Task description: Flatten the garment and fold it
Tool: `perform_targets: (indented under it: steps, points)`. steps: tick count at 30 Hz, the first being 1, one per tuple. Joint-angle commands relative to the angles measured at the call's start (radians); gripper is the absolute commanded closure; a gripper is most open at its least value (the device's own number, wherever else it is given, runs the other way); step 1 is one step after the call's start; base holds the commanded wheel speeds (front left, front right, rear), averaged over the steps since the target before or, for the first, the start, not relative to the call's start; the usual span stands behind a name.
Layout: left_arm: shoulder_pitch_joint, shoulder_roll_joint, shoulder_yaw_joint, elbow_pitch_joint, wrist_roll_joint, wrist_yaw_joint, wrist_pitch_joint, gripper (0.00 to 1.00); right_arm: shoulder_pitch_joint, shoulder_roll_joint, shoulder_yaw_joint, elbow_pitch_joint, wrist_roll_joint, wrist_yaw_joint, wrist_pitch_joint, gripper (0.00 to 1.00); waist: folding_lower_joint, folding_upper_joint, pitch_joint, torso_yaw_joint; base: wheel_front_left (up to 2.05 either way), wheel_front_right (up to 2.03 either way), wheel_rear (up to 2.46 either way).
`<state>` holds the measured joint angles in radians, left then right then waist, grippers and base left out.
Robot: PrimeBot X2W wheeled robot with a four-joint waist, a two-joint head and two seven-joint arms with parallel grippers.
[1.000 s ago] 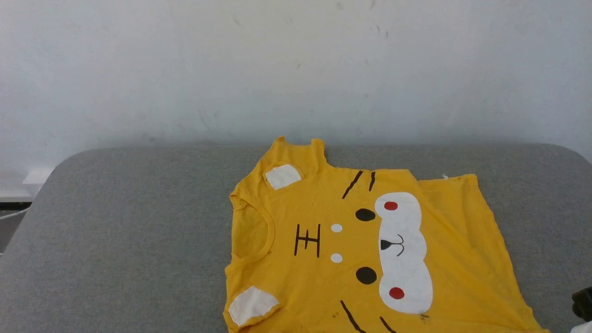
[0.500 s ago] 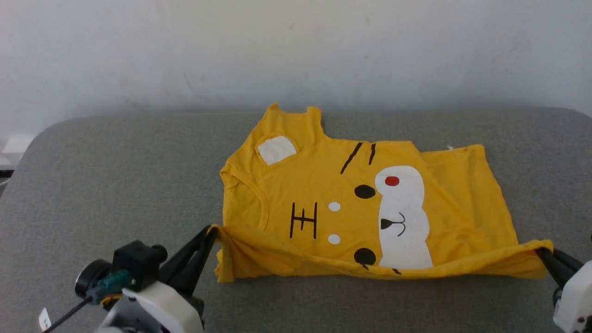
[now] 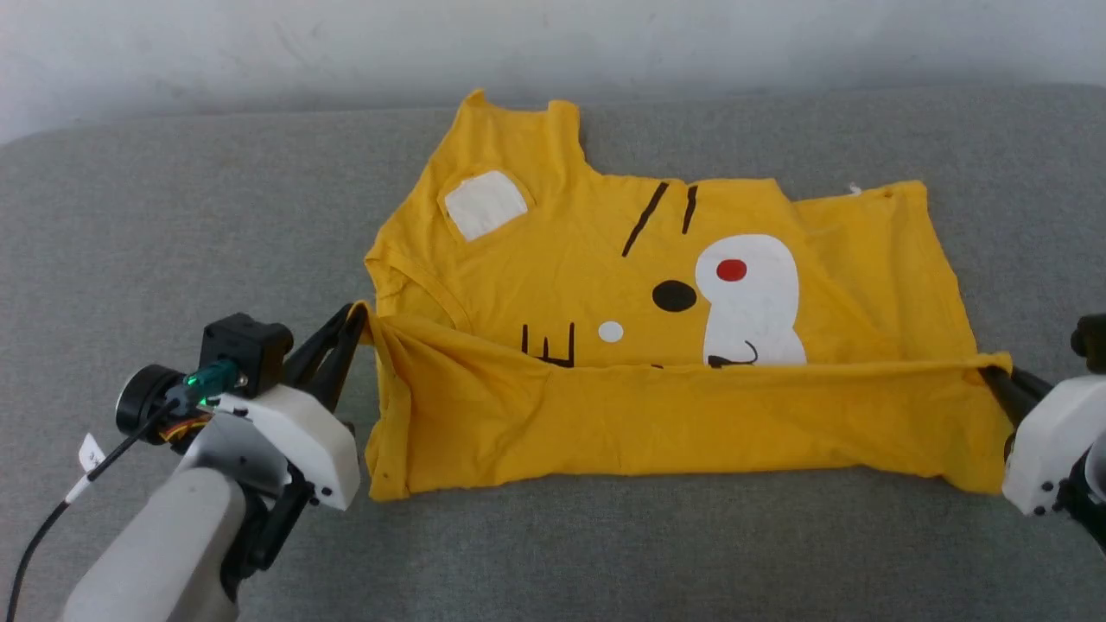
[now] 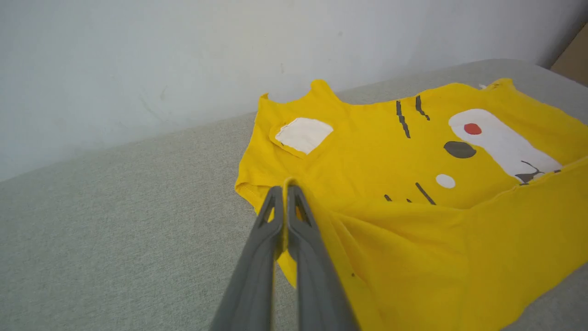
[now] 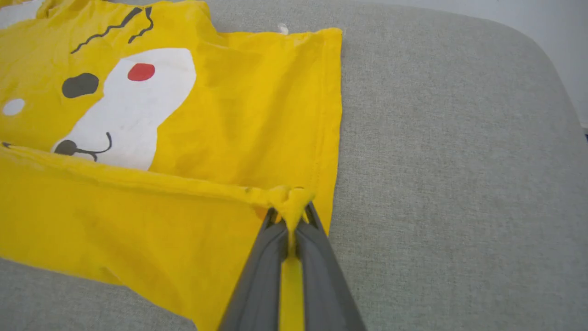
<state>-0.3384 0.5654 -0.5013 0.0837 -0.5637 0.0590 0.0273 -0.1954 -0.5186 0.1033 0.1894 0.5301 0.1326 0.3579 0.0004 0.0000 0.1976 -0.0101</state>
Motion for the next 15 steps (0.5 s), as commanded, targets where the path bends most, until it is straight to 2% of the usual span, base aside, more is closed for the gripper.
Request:
perform_targets:
  steps: [1,13,14,15]
  points:
    - [-0.038,-0.018,-0.012,0.047,0.014,-0.01,0.0,1.0,-0.045,0.006,0.007,0.044,-0.016,-0.002,-0.025,1.0,-0.0004,0.0,0.049,-0.017,0.0,0.0,0.0]
    - [-0.146,-0.141,-0.049,0.341,0.01,-0.009,-0.004,1.0,-0.142,0.029,0.093,0.229,-0.029,-0.002,-0.122,1.0,-0.0004,0.0,0.061,-0.001,0.0,0.0,0.0]
    - [-0.151,-0.151,-0.05,0.362,0.007,-0.007,-0.003,0.65,-0.145,0.027,0.102,0.236,-0.026,-0.002,-0.135,0.64,-0.0004,0.0,0.054,0.001,0.0,0.0,0.0]
    - [-0.154,-0.162,-0.047,0.38,0.003,-0.003,-0.01,0.0,-0.148,0.026,0.108,0.244,-0.022,-0.002,-0.145,0.0,-0.0004,0.0,0.045,0.003,0.0,0.0,0.0]
